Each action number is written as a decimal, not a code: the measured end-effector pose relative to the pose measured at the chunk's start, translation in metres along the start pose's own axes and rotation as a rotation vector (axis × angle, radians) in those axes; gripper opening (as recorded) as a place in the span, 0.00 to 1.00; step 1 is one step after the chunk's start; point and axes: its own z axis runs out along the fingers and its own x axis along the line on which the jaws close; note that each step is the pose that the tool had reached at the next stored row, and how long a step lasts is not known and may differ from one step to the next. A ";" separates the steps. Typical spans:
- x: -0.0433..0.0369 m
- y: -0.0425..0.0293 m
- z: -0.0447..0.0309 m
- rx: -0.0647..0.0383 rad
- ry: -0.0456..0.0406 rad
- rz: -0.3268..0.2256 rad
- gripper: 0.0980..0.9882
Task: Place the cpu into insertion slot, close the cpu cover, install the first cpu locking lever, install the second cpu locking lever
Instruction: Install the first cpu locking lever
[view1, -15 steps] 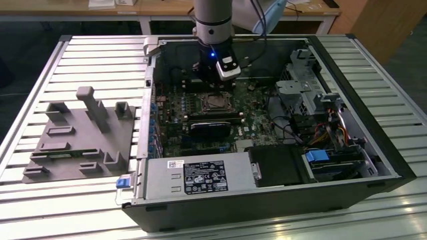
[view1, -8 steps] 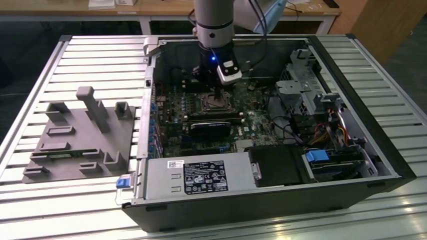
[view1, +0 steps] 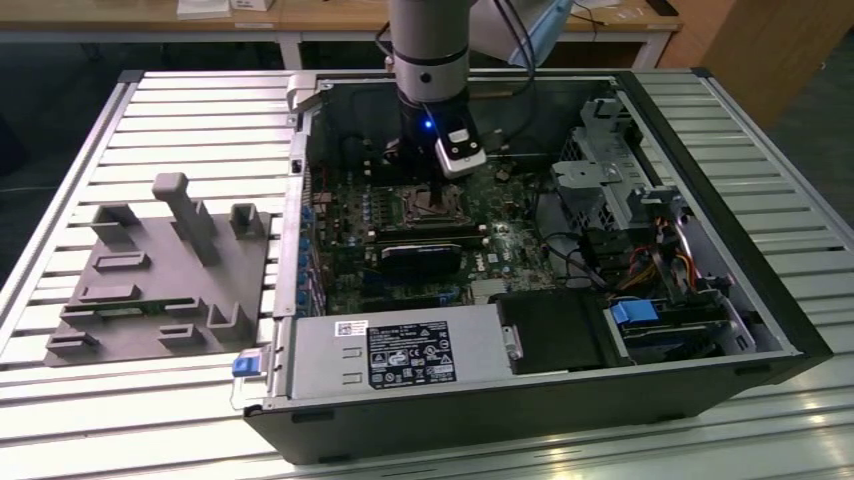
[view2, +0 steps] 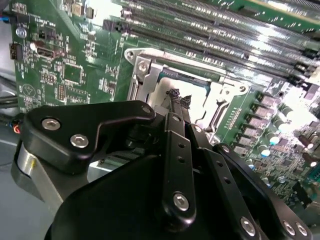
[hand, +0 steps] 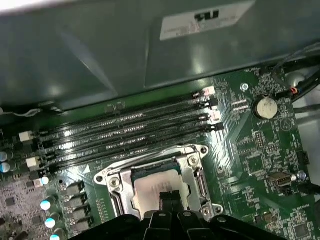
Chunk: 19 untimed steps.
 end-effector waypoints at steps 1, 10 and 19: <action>-0.0002 -0.0007 0.0000 0.001 0.0001 0.000 0.01; -0.0005 -0.0016 -0.0005 0.002 0.0001 0.000 0.01; -0.0022 -0.0011 -0.0178 0.002 0.0000 0.000 0.01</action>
